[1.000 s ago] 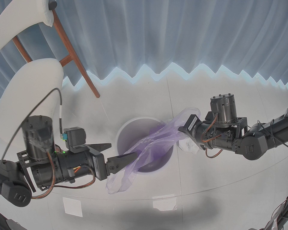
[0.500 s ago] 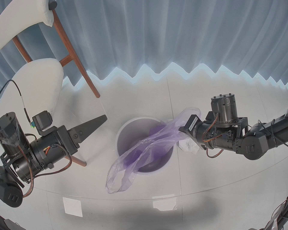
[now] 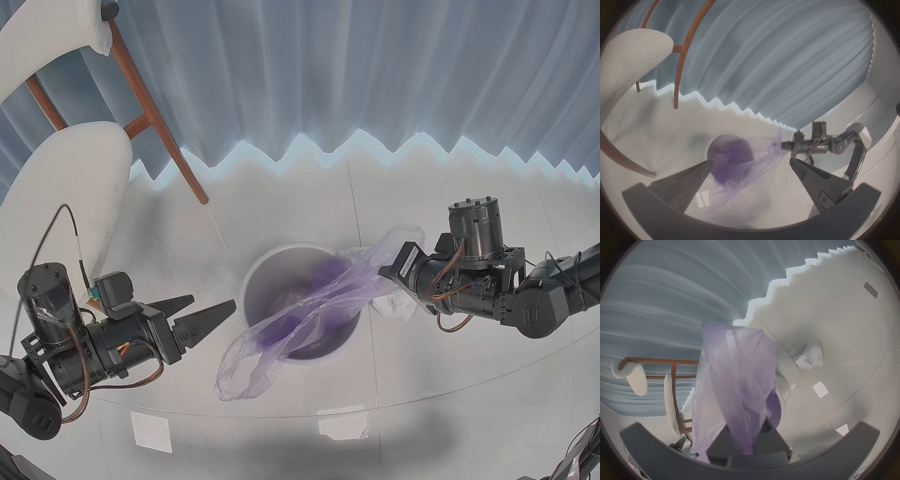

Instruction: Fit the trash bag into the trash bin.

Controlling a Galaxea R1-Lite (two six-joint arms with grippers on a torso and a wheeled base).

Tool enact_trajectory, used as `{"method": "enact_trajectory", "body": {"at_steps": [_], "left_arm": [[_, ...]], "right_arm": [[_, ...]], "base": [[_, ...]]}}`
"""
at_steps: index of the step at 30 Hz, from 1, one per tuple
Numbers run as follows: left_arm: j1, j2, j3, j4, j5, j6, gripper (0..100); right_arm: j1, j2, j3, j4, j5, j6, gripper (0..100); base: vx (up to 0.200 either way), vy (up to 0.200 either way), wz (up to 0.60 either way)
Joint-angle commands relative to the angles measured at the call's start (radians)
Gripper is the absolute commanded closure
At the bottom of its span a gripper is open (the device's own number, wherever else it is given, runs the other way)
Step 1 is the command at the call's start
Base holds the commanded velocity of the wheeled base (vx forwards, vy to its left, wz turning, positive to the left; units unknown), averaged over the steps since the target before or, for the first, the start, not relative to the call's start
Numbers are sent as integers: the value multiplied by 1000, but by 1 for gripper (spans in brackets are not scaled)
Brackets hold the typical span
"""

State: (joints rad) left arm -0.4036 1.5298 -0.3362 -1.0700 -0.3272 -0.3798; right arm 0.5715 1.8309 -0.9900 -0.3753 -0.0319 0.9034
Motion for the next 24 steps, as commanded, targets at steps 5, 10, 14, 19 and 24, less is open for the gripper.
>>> {"method": "enact_trajectory", "body": {"at_steps": [5,10,14,19,24], "left_arm": [[14,162,-9,-16,-1,130,0],[11,236,-18,-45,-19,266,0],[19,290,-18,-99,-62,341,0],[23,405,-35,-222,-61,364,0],[14,523,-47,-354,-56,381,100]], "right_arm": [[10,-10,7,-1,0,-4,100],[11,-12,5,-1,1,-6,100],[11,-12,5,-1,1,-6,100],[13,-19,4,-1,1,-6,100],[13,-21,-1,-1,1,-8,100]], "base": [[0,0,0],[0,0,0],[0,0,0],[0,0,0],[0,0,0]]}}
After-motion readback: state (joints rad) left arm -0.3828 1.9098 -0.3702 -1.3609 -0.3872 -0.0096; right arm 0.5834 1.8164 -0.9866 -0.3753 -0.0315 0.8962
